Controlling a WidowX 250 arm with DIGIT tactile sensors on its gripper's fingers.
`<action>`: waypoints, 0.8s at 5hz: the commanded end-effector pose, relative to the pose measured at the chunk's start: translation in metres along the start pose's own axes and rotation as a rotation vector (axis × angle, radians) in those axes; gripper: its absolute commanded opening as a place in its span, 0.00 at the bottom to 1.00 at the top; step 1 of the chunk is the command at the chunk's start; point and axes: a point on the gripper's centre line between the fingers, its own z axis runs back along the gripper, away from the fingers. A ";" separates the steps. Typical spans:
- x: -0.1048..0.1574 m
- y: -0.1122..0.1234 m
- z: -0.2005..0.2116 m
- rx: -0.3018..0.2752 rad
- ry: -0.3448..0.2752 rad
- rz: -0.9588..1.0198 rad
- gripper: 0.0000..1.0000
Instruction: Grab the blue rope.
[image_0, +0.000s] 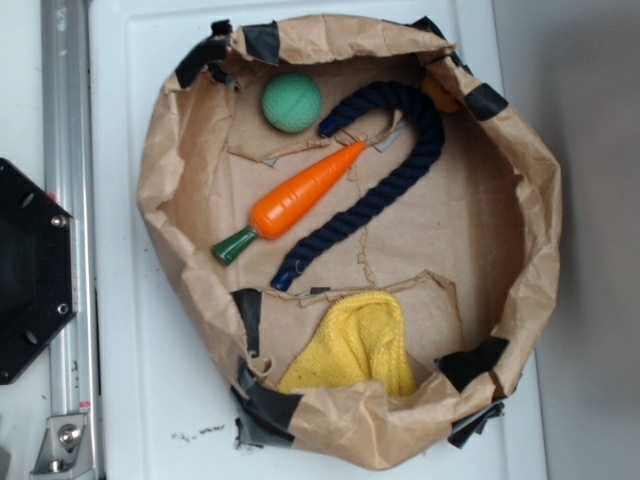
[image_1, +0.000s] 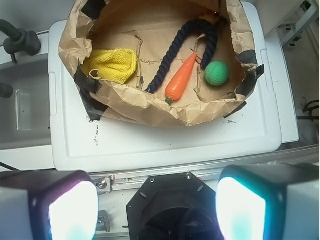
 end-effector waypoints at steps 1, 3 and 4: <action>0.000 0.000 0.000 0.000 0.000 0.000 1.00; 0.083 0.035 -0.077 0.066 -0.177 0.068 1.00; 0.113 0.037 -0.123 0.053 -0.159 0.101 1.00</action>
